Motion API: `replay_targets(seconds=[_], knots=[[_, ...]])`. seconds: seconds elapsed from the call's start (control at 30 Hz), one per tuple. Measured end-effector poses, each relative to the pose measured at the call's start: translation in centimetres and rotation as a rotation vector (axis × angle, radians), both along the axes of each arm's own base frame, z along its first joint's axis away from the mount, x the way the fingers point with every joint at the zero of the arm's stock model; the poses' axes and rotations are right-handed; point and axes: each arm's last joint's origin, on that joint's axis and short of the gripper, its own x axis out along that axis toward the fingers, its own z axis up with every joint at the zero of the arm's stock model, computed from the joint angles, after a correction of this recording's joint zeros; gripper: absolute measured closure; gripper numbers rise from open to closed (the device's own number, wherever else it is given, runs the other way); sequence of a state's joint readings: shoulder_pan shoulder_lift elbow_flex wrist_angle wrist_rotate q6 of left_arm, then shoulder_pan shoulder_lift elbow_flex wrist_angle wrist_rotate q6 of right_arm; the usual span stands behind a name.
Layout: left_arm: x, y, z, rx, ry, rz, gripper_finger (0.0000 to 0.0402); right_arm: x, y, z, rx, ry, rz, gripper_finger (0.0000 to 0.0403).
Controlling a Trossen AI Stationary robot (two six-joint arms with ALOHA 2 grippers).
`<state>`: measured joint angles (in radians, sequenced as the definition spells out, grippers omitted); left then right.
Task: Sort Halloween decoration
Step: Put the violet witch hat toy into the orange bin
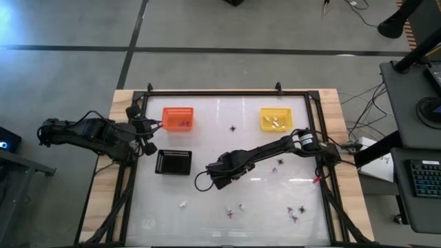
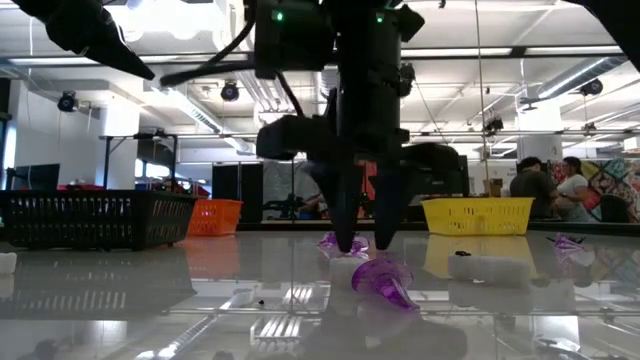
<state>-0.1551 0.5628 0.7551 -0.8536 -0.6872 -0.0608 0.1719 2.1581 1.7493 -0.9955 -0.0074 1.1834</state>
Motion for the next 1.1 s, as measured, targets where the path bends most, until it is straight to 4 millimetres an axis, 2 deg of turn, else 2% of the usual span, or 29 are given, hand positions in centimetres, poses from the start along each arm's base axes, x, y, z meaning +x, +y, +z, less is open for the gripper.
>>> replay_targets(seconds=[0.33,0.5,0.83,1.1], knots=[[0.0,0.0,0.0,0.000,-0.001,0.000,0.0349,0.2,-0.8,-0.2,-0.002,-0.005,0.065,0.0235],[0.0,0.0,0.0,0.000,-0.001,0.000,0.0349,0.3,-0.9,-0.2,0.018,-0.008,0.063,0.0273],[0.0,0.0,0.0,0.000,-0.001,0.000,0.0349,0.4,-0.9,-0.2,0.023,-0.016,0.013,0.0382],[-0.5,0.1,0.6,0.002,0.009,0.001,0.0349,0.7,-0.9,0.9,0.025,-0.033,0.015,0.0394]])
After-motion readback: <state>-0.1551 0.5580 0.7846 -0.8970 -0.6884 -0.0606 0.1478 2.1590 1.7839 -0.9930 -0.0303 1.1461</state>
